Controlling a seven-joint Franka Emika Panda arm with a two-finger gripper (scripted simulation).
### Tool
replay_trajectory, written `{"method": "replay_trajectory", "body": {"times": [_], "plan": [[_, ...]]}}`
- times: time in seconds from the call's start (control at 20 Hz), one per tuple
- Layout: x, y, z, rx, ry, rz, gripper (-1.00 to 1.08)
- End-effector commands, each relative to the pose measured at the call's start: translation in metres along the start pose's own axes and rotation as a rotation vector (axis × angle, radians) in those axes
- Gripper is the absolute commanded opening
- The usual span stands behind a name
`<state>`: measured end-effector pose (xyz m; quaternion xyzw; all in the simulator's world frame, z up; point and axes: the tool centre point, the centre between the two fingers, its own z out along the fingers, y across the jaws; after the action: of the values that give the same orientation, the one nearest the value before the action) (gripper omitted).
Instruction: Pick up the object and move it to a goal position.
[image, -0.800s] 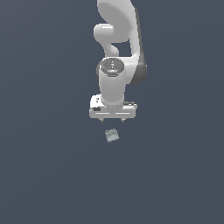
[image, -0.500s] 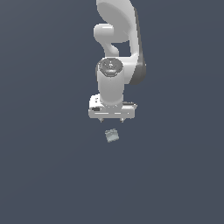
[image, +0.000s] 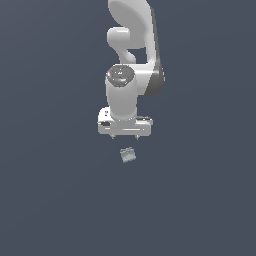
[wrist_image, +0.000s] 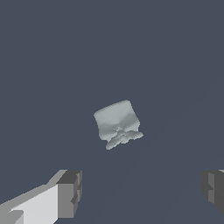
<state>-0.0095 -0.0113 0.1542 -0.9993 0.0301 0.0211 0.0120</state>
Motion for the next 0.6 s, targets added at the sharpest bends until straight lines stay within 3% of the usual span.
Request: {"method": "replay_trajectory", "body": {"times": [0.0, 0.55], "plan": [[0.001, -0.001, 0.002, -0.001, 0.001, -0.011, 1.0], [0.012, -0.004, 0.035, -0.018, 0.019, -0.186, 1.0]]}}
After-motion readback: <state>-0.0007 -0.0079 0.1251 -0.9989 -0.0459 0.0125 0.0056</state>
